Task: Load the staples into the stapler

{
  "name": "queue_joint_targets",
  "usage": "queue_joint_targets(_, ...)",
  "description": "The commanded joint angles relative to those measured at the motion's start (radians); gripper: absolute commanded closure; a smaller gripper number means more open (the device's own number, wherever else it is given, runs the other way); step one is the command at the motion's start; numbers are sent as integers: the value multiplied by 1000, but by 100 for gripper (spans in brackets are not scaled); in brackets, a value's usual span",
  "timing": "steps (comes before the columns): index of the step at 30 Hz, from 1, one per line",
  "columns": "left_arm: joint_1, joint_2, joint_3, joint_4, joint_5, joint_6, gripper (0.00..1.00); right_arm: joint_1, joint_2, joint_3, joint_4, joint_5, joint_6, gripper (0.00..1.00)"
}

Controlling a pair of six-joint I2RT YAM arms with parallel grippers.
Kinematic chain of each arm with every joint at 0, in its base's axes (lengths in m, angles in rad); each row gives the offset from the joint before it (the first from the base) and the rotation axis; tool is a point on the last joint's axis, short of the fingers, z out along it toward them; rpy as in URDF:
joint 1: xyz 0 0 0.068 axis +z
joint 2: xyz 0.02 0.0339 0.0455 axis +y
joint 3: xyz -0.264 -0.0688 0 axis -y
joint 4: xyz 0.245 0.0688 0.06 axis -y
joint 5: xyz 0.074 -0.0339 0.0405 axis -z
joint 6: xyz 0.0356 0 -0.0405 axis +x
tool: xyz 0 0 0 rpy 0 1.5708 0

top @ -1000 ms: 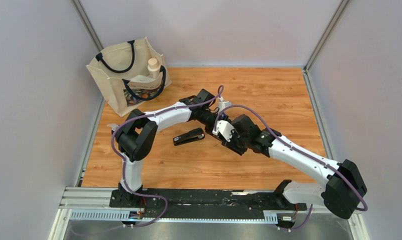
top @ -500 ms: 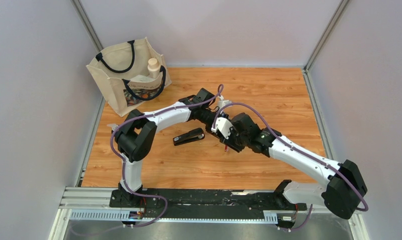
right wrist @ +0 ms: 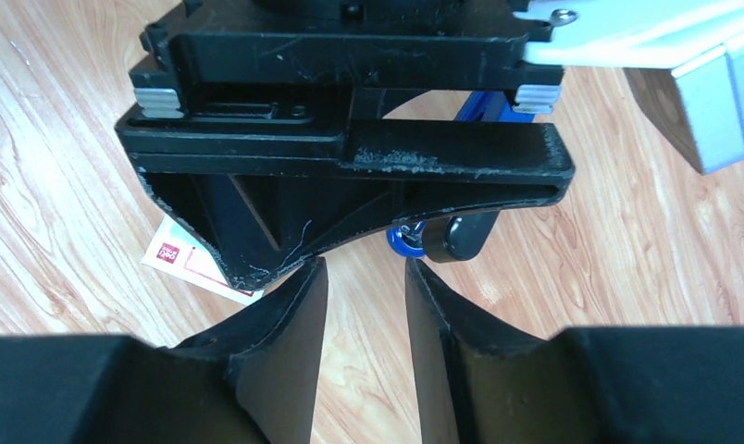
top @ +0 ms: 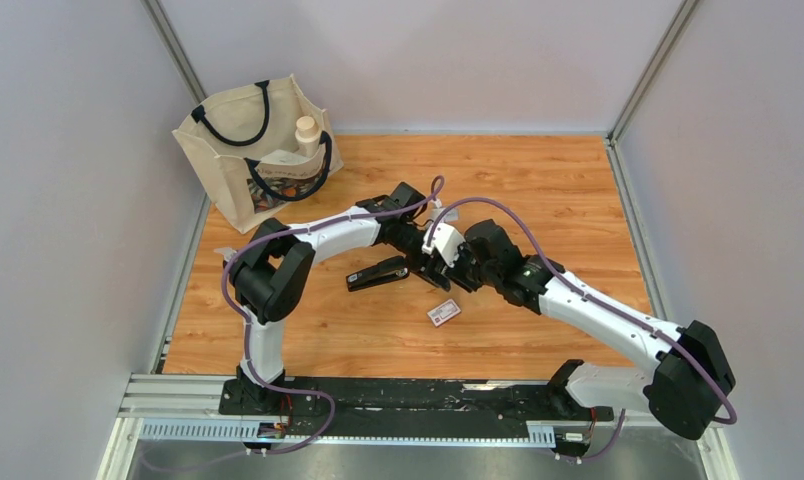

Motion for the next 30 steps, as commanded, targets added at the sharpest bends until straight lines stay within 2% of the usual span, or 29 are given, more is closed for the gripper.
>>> queue_joint_targets(1,22,-37,-7,-5,8,34,43,1,21,25,50,-34,7,58)
queue_joint_targets(4,65,-57,-2,-14,8,43,43,1,18,18,16,-71,-32,53)
queue_joint_targets(9,142,-121,-22,-48,10,81,43,1,39,8,-60,-166,-151,38)
queue_joint_targets(16,217,-184,-50,-126,0,169,42,5,203,78,-241,-234,-346,20)
queue_joint_targets(24,334,-243,-117,-137,20,206,42,41,337,120,-246,-192,-463,14)
queue_joint_targets(30,368,-258,-192,-118,39,220,42,73,416,166,-262,-183,-496,13)
